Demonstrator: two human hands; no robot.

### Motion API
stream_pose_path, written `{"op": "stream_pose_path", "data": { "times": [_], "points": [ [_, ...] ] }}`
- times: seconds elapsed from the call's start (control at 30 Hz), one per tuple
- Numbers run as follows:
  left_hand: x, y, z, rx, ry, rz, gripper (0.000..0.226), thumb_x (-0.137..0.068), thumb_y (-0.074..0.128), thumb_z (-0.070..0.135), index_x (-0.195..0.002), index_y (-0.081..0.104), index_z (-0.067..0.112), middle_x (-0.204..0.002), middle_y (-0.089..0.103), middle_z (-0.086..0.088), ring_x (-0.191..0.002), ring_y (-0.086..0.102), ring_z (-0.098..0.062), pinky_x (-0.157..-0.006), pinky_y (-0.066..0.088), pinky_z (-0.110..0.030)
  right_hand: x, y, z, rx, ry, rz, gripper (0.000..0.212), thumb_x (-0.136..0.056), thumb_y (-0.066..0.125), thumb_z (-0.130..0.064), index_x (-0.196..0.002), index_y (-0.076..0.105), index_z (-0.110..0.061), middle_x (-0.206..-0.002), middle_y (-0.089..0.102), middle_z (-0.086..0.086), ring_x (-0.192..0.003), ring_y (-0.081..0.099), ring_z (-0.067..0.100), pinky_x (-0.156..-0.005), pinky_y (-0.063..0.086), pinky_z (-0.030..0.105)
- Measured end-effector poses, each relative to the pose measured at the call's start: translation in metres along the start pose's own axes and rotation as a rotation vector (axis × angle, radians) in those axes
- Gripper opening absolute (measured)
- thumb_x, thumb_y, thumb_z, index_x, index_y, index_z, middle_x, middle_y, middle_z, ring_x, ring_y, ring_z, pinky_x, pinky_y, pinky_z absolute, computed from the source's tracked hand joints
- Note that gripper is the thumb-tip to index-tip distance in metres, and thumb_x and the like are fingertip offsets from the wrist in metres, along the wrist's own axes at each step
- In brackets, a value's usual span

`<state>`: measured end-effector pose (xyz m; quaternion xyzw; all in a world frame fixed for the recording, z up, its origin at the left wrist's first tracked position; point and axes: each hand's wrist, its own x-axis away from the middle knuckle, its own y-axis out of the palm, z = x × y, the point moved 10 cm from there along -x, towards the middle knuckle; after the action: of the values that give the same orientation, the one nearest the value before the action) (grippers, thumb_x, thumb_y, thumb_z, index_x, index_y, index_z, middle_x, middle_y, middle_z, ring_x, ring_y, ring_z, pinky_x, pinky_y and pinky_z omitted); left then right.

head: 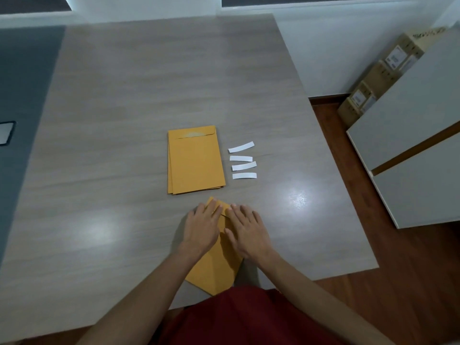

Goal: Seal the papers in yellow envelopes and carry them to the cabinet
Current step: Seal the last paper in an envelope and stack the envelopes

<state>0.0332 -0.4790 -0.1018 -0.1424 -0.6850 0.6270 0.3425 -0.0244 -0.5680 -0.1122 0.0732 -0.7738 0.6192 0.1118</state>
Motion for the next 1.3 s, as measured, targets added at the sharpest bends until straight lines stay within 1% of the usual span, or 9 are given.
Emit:
{"op": "stream_pose_path", "data": {
  "times": [0.13,0.33,0.47,0.53,0.67,0.97,1.1,1.23,1.3],
  "points": [
    [0.008,0.020,-0.005,-0.100,-0.038,-0.076,0.075,-0.098,0.036,0.045,-0.158,-0.002,0.022,-0.166,-0.008,-0.003,-0.134,0.026,-0.035,-0.104,0.030,-0.053,0.013,0.019,-0.001,0.037,-0.032,-0.034,0.063,-0.102,0.010,-0.052,-0.155,0.002,-0.020,-0.163,-0.007,0.000,-0.149,-0.013,0.023,-0.121,-0.004,0.048],
    [0.010,0.023,-0.003,-0.150,-0.057,-0.139,0.078,-0.099,0.029,0.054,-0.157,-0.010,0.019,-0.165,-0.017,-0.005,-0.138,0.018,-0.041,-0.108,0.024,-0.061,0.044,0.019,0.036,0.077,-0.011,-0.001,0.059,-0.102,0.021,-0.048,-0.153,0.026,-0.019,-0.160,0.019,0.002,-0.149,0.016,0.025,-0.116,0.015,0.053],
    [0.008,0.018,0.003,-0.135,-0.147,-0.186,0.083,-0.096,0.024,0.063,-0.154,-0.015,0.019,-0.163,-0.021,-0.004,-0.148,-0.003,-0.042,-0.111,0.003,-0.071,0.051,0.016,0.044,0.103,0.009,-0.028,0.059,-0.101,0.022,-0.048,-0.151,0.031,-0.018,-0.158,0.027,0.003,-0.147,0.021,0.025,-0.114,0.014,0.052],
    [0.006,0.015,0.027,-0.108,-0.035,-0.170,0.081,-0.096,0.021,0.063,-0.154,-0.013,0.018,-0.162,-0.020,-0.004,-0.150,-0.012,-0.036,-0.113,-0.003,-0.068,0.050,0.017,0.042,0.107,0.019,-0.043,0.059,-0.101,0.023,-0.048,-0.151,0.031,-0.018,-0.158,0.026,0.003,-0.147,0.020,0.024,-0.114,0.013,0.052],
    [0.019,0.026,0.051,-0.046,0.253,-0.185,0.075,-0.097,0.018,0.059,-0.156,-0.013,0.025,-0.163,-0.022,0.002,-0.152,-0.014,-0.022,-0.119,0.000,-0.058,0.052,0.020,0.044,0.128,0.020,-0.052,0.059,-0.101,0.024,-0.047,-0.152,0.029,-0.018,-0.159,0.022,0.003,-0.148,0.017,0.025,-0.115,0.014,0.052],
    [0.012,0.029,-0.030,-0.109,0.045,-0.220,0.067,-0.100,0.016,0.056,-0.155,-0.014,0.034,-0.162,-0.020,0.010,-0.153,-0.009,-0.022,-0.115,-0.003,-0.065,0.052,0.017,0.042,0.144,0.012,-0.083,0.058,-0.102,0.022,-0.044,-0.153,0.024,-0.018,-0.160,0.020,0.002,-0.149,0.016,0.024,-0.118,0.015,0.054],
    [0.014,0.029,-0.024,-0.085,0.041,-0.234,0.067,-0.102,0.019,0.051,-0.155,-0.017,0.029,-0.162,-0.024,0.007,-0.152,-0.013,-0.024,-0.118,-0.002,-0.062,0.047,0.002,0.036,0.113,0.089,-0.040,0.052,-0.098,0.031,-0.036,-0.141,0.050,-0.014,-0.146,0.048,0.007,-0.139,0.040,0.030,-0.110,0.036,0.055],
    [0.015,0.031,-0.023,-0.087,0.054,-0.226,0.067,-0.103,0.021,0.047,-0.155,-0.018,0.027,-0.162,-0.025,0.005,-0.152,-0.014,-0.026,-0.118,0.000,-0.062,0.026,-0.009,0.010,-0.011,0.070,0.014,0.051,-0.100,0.044,-0.034,-0.145,0.043,-0.010,-0.151,0.041,0.011,-0.142,0.034,0.033,-0.115,0.026,0.054],
    [0.015,0.033,-0.024,-0.077,0.053,-0.212,0.068,-0.103,0.021,0.047,-0.155,-0.017,0.027,-0.162,-0.026,0.005,-0.152,-0.013,-0.026,-0.118,0.003,-0.062,0.010,0.000,-0.014,0.018,-0.026,-0.076,0.056,-0.104,0.029,-0.041,-0.154,0.023,-0.018,-0.161,0.020,0.003,-0.149,0.015,0.029,-0.120,0.011,0.051]
  ]
}}
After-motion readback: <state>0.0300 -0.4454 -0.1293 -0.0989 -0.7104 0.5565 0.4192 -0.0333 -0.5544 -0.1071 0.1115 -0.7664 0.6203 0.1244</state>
